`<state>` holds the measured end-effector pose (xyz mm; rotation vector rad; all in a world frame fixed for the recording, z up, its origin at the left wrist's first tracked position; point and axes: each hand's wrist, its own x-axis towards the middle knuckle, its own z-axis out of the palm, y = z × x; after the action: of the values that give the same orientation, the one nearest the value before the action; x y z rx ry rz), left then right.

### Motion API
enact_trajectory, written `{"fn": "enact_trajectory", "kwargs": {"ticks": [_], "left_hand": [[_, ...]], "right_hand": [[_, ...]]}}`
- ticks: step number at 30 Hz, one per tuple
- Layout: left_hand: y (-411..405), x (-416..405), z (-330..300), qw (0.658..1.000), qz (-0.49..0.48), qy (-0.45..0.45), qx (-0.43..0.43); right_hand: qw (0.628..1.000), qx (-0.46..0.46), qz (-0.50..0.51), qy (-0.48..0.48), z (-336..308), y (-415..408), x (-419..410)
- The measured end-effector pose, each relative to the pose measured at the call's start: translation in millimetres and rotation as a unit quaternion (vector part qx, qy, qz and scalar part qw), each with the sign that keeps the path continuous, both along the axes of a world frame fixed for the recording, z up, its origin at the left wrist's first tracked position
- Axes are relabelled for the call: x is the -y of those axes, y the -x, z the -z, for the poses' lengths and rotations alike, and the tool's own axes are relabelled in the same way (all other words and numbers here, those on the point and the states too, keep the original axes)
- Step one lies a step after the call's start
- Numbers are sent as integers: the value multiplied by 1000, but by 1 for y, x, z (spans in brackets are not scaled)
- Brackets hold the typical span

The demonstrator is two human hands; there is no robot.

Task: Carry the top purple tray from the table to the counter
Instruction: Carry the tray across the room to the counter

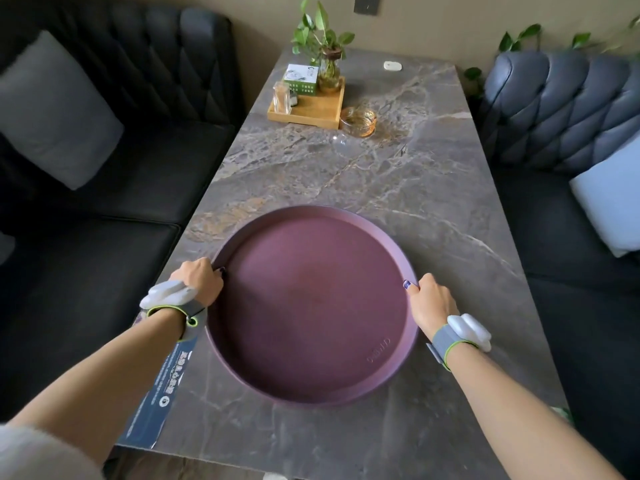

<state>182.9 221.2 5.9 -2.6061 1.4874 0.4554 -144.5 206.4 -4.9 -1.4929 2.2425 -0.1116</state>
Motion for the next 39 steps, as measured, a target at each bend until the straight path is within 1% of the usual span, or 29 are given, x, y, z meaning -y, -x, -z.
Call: {"fn": "enact_trajectory", "kwargs": {"ticks": [4,8,11,15,20,24,29,33,39], "left_hand": [[-4,2,13,999,33,-6,-2],[-4,-2,19,998,60,-5,24],[-8,-4,20,996,74,7,40],[-10,-1,29,999,49,21,-8],[1,5,40,994,-66,46,-74],[3,6,44,988,-121,31,-89],[2,3,45,989,-116,10,-91],[-4,-1,49,991,-97,8,-90],[-6,-18,41,993,-74,7,-88]], "right_hand": [[999,-39,-28,-8,8,0,2],[992,-97,-83,-14,15,-1,3],[989,-106,-99,-11,20,-5,2],[994,-81,-77,-2,26,-7,2],[1000,-11,-6,-8,26,-7,3],[999,-4,25,-33,29,-8,7],[998,-19,28,-60,30,-11,10],[998,-27,22,-60,28,-11,7],[996,-68,5,-50,24,-13,-18]]}}
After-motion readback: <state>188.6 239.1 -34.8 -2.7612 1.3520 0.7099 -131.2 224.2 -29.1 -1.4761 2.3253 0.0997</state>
